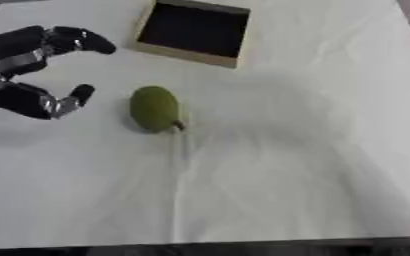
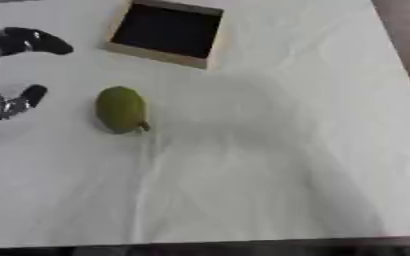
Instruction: Pick up objects on the table and place them in the box.
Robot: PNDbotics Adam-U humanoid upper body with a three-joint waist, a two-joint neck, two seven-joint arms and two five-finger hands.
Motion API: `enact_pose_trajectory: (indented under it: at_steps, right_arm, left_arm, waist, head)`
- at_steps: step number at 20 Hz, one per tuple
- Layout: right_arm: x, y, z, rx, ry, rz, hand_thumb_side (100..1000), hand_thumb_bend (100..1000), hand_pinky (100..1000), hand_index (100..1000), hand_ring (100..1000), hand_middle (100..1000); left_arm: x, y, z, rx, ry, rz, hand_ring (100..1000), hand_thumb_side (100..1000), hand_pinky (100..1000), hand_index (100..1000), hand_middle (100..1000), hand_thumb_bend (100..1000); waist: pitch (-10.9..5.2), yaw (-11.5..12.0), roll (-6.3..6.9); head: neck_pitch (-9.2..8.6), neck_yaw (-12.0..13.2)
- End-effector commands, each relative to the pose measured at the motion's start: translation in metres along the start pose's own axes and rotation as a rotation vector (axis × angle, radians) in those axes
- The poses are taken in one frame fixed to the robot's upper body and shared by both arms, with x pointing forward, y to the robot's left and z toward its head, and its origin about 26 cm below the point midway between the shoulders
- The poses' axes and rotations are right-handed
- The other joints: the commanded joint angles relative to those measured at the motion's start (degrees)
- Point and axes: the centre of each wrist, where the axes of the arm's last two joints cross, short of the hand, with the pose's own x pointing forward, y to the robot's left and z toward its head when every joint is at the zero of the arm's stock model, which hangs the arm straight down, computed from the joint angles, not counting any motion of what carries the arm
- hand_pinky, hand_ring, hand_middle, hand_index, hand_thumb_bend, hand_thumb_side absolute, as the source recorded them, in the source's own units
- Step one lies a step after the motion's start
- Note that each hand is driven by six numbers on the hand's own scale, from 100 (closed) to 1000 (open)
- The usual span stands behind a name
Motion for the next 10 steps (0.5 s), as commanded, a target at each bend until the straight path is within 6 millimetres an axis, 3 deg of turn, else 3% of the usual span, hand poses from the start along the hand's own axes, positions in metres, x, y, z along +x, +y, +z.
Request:
enact_pose_trajectory:
  at_steps: [1,5,10]
  right_arm:
    - [0.006,-0.002,-0.007,0.01,-0.034,-0.001,514,100,788,763,733,603]
    - [0.006,-0.001,-0.007,0.01,-0.033,-0.004,516,100,788,764,734,603]
    - [0.006,-0.001,-0.007,0.01,-0.027,-0.007,522,100,789,764,735,603]
  left_arm:
    - [-0.002,0.007,-0.005,-0.117,-0.067,-0.088,889,565,971,948,871,100]
    - [-0.006,0.003,-0.013,-0.137,-0.064,-0.083,893,611,972,949,880,100]
    - [-0.011,-0.002,-0.024,-0.175,-0.044,-0.074,902,323,987,940,874,153]
  waist:
    - [-1.27,-0.1,-0.08]
    - [-1.3,-0.1,-0.12]
    - [-1.31,-0.1,-0.15]
  head:
    - [-0.23,0.2]
    - [-0.2,0.2]
    - [-0.26,0.1]
